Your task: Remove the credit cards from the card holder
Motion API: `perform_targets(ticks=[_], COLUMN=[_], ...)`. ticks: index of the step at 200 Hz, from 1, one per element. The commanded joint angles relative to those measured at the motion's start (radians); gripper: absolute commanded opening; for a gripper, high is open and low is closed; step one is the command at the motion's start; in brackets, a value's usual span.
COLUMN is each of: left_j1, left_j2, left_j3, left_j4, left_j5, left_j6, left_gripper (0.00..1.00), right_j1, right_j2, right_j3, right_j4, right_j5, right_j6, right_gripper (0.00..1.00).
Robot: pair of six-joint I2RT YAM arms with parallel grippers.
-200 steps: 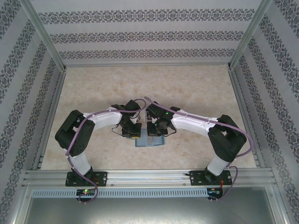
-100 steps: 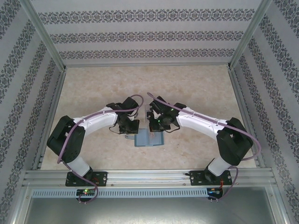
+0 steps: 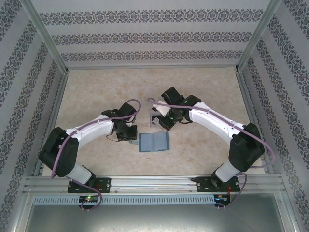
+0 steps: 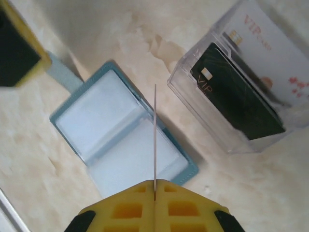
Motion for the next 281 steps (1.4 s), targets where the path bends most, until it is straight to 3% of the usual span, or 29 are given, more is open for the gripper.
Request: perform_targets(ticks=[1, 36, 103, 281], left_j1=[0.019, 0.032, 0.056, 0.089], left_j2=[-0.042, -0.072, -0.094, -0.045], left_j3=[-0.028, -0.06, -0.066, -0.009], left_j4=[0.011, 0.009, 0.004, 0.045], left_j5=[-0.014, -0.015, -0.015, 0.001], left_j6=[-0.016, -0.017, -0.003, 0.023], left_gripper=[0.1, 0.11, 0.11, 0.11], right_j1=[-0.028, -0.056, -0.078, -0.09], right_j2=[0.035, 0.108, 0.284, 0.523], right_j3=[0.075, 0.199, 0.424, 0.714], right_j4=[-0.075, -0.135, -0.254, -0.413], right_j5=[0.047, 0.082, 0.113, 0.095], right_j6=[-0.321, -0.497, -0.628, -0.743], right_gripper=[0.02, 0.01, 0.01, 0.01])
